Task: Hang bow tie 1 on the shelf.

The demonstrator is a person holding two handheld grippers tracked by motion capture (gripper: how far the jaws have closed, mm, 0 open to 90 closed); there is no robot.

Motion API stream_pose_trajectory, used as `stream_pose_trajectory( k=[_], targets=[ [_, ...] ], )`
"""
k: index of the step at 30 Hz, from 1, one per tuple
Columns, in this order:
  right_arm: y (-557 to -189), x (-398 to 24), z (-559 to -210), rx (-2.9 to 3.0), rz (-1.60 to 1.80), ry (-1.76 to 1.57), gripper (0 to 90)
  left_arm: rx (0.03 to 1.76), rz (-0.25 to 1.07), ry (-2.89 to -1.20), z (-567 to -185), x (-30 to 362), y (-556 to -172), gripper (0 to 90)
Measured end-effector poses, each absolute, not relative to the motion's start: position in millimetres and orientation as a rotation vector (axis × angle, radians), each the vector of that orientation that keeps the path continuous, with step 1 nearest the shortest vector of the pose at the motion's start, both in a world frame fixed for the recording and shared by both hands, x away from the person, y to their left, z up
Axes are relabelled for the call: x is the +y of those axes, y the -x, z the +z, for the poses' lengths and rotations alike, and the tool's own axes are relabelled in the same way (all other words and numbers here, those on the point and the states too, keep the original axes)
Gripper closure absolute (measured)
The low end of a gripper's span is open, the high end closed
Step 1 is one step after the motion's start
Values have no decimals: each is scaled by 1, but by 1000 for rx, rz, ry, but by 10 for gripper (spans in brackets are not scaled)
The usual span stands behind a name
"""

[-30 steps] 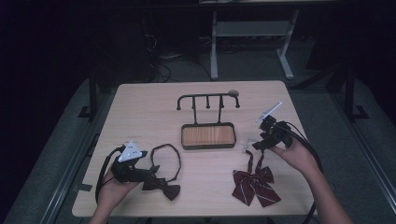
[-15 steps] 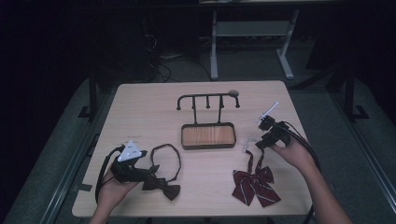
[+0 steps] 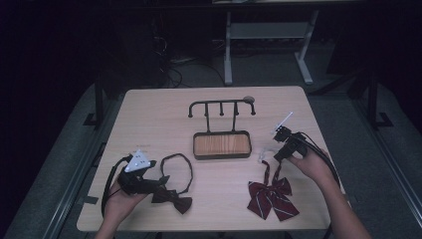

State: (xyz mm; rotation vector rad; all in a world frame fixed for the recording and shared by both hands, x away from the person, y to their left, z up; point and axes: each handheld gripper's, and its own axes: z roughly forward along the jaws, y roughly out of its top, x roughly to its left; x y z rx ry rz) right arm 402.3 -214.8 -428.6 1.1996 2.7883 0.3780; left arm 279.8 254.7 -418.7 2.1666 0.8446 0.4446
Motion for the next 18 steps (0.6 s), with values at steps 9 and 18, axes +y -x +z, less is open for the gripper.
stream_pose_trajectory(
  k=[9, 18],
  targets=[
    [-405, -214, -435, 2803, 332, -1218, 649, 845, 444, -2168, -419, 255, -280, 277],
    [-404, -211, -437, 2807, 301, -1192, 708, 847, 447, -2169, -419, 256, -280, 277]
  ],
)
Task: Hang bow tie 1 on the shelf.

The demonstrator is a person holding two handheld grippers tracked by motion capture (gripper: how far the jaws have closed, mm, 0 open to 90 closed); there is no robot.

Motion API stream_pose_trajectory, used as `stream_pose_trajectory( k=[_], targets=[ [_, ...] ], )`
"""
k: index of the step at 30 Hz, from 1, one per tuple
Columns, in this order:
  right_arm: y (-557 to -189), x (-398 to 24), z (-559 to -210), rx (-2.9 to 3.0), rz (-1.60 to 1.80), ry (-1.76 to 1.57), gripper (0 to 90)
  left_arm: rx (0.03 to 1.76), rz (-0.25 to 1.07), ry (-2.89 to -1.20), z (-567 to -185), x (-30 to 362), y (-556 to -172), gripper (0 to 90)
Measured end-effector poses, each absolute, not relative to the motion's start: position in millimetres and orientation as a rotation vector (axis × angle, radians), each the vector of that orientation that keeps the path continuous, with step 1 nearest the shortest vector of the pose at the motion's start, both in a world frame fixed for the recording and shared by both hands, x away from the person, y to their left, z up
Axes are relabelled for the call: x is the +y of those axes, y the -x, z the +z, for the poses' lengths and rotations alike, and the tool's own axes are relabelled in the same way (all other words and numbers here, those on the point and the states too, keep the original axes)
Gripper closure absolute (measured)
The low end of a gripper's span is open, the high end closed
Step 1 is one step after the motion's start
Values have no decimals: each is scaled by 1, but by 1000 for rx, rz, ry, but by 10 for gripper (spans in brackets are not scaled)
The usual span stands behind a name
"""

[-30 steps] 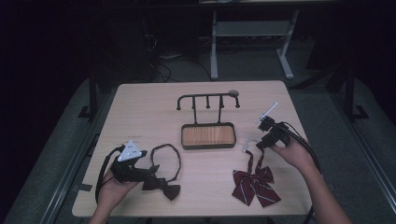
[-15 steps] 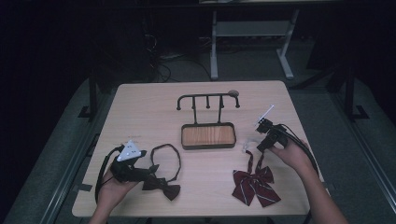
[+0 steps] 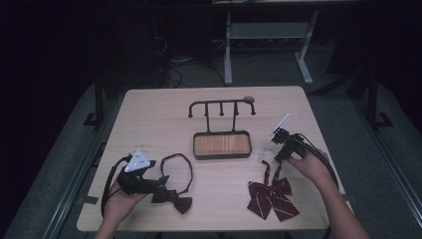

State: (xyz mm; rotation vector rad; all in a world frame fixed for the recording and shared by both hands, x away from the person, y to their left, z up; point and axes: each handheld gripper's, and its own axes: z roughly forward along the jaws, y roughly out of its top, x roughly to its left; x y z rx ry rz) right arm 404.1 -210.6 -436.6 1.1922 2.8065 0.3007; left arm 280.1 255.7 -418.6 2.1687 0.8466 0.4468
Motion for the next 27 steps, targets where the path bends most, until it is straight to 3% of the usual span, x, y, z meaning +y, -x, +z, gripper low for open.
stream_pose_trajectory(
  k=[7, 16, 27],
  targets=[
    [-404, -209, -438, 2806, 284, -1189, 741, 846, 448, -2170, -419, 255, -280, 277],
    [-404, -209, -439, 2821, 271, -1178, 847, 846, 447, -2167, -419, 256, -280, 277],
    [-399, -212, -426, 2833, 389, -1170, 868, 845, 440, -2175, -419, 255, -280, 277]
  ],
)
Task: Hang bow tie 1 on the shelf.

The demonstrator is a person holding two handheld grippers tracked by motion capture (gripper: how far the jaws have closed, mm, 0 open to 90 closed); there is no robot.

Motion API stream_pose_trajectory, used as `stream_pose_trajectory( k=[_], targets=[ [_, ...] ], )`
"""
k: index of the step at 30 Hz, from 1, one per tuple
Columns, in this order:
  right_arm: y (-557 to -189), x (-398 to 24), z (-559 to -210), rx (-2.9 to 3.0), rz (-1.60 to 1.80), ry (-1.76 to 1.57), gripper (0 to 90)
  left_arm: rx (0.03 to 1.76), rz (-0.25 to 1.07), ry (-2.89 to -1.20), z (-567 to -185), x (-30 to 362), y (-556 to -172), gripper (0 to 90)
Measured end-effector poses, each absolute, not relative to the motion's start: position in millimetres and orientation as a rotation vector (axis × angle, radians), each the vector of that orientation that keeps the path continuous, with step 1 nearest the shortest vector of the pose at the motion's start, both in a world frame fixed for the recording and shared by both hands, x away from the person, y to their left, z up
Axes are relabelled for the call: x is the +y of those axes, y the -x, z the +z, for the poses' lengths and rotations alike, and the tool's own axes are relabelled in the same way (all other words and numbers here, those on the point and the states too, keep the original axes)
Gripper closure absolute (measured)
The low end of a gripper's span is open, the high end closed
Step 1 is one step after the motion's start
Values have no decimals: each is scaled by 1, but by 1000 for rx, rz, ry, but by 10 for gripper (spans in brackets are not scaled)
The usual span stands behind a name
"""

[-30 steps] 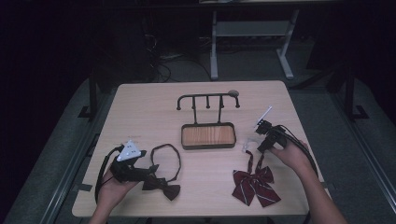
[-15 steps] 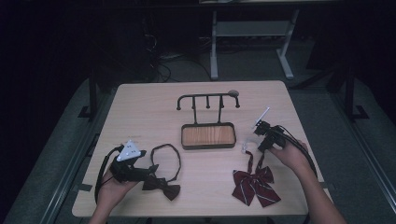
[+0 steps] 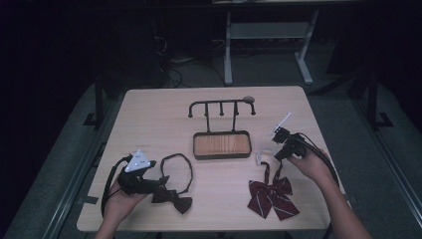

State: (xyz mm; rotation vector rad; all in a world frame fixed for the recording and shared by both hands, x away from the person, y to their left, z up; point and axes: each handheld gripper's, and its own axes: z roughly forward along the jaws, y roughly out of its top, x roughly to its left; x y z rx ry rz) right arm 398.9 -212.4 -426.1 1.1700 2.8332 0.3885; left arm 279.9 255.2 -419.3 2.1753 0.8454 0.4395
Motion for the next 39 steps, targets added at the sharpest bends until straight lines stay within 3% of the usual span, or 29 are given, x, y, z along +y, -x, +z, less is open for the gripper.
stream_pose_trajectory(
  k=[39],
  targets=[
    [-368, -216, -368, 2846, 593, -1017, 870, 850, 443, -2170, -421, 256, -280, 277]
  ],
)
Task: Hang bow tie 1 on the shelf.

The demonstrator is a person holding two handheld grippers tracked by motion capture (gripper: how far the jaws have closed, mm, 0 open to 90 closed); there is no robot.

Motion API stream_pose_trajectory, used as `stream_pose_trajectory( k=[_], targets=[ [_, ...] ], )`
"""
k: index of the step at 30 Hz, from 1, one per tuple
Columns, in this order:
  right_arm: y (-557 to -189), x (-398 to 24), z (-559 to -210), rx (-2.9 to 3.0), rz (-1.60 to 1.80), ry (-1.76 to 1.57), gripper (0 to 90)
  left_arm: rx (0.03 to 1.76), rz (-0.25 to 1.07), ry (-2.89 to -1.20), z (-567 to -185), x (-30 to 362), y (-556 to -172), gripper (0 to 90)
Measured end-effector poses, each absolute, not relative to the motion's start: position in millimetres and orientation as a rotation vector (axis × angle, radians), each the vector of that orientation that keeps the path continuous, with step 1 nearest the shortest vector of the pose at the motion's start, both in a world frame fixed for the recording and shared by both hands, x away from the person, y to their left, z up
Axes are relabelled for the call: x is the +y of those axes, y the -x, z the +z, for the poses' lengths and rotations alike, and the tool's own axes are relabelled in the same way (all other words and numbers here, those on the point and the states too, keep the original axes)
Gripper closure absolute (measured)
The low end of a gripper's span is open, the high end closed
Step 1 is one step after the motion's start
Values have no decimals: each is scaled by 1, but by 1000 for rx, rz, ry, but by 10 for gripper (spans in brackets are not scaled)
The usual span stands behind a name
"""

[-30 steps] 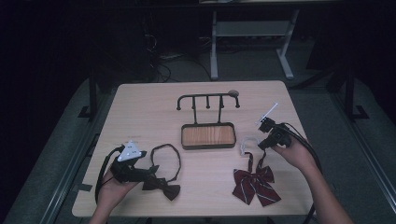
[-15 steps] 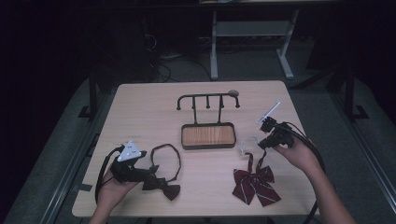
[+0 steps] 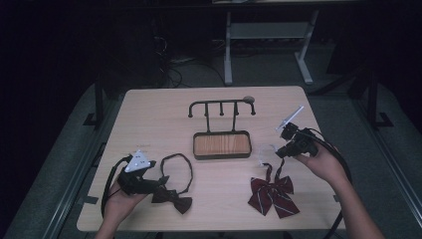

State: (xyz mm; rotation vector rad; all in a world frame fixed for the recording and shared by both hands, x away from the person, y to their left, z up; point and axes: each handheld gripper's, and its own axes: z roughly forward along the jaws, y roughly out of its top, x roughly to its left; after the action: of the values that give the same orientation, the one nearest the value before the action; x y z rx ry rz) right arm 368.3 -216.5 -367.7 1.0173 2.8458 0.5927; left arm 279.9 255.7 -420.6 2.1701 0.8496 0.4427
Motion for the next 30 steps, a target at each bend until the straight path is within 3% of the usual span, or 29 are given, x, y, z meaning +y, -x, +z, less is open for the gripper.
stream_pose_trajectory(
  k=[30],
  targets=[
    [-354, -219, -314, 2903, 747, -832, 871, 853, 454, -2173, -421, 258, -282, 277]
  ],
)
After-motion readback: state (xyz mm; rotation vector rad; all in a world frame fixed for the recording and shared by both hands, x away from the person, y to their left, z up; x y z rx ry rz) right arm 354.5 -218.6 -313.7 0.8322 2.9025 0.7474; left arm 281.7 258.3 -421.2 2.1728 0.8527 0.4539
